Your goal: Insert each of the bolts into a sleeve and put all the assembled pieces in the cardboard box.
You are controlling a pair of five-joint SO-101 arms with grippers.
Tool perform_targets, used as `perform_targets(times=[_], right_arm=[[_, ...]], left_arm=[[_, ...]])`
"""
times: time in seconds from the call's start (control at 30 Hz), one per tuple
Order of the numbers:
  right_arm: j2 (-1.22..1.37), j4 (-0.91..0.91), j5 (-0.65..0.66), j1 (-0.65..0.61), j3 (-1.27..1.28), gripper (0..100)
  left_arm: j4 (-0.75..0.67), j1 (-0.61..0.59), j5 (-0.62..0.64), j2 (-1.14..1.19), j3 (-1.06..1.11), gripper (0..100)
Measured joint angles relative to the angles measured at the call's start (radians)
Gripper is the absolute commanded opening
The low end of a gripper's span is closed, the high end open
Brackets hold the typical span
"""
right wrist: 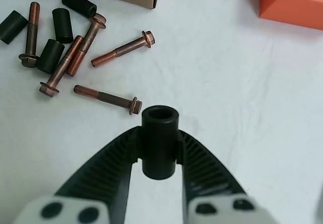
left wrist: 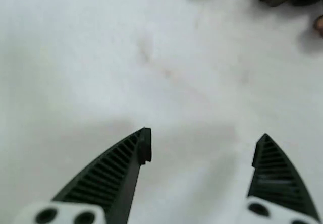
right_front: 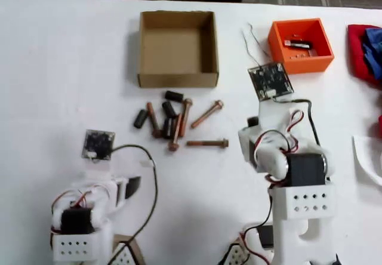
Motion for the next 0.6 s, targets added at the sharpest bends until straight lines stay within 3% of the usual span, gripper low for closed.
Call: perform_targets(times=[0.07,0.27,0.47,0.6], right_arm=[[0.0,0.0,0.0,0.0,0.015,2.3],[0.0,0.0,0.002,0.0,0.025,2.3],[0.0,0.0,0.002,0.0,0.025,2.3],[0.0,0.0,0.002,0.0,0.025,2.3]], left_arm=[[-0.097,-0.075,0.0,0.0,0.0,34],[-0.562,-0.422,0.002,0.0,0.0,33],[-0.543,-0.459,-0.086,0.0,-0.017,7],[-0.477,-0.408,-0.169,0.0,-0.126,13]])
